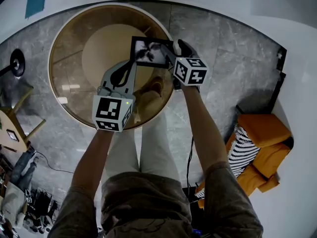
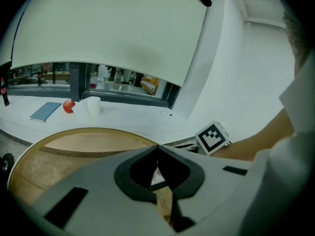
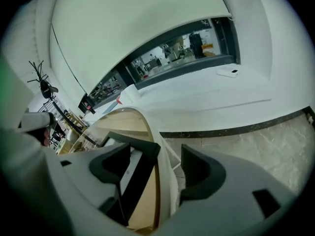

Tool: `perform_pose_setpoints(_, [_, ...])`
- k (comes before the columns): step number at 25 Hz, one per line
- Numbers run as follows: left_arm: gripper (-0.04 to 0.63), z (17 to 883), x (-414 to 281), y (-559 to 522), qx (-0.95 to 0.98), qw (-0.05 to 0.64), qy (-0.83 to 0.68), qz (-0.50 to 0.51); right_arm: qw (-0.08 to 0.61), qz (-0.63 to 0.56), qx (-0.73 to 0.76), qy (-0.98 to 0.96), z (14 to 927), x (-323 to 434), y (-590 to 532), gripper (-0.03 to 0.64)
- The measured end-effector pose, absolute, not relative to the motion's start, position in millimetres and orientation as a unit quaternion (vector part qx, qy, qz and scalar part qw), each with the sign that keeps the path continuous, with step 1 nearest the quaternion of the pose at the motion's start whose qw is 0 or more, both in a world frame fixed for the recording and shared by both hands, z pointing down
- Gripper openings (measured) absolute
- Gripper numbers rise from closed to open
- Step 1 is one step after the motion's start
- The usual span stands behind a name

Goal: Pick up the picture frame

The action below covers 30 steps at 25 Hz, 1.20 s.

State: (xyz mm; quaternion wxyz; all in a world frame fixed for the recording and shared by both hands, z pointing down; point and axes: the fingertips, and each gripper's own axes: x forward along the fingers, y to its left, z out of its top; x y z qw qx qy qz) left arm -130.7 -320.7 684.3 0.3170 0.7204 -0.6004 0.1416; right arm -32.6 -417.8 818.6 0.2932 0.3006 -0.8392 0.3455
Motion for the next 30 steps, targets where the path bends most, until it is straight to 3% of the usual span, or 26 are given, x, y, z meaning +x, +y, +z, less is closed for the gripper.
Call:
perform_pose_setpoints(7, [0.018,689,-128,-321,0.72,0.324,-0.597,0.142,0.286,0.357,0.283,-0.843,819,-35,-417,0.324])
perform_pose_setpoints(13, [0.018,690,-129,-317,0.72,0.326,-0.596,0.143,0.271,0.367,0.266,-0.849,811,-39,-414,0.202])
perform_pose_setpoints(30, [0.018,697,-118,-326,0.722,0.331,-0.59,0.146,0.216,0.424,0.273,-0.836,814,-17,-430,0.198])
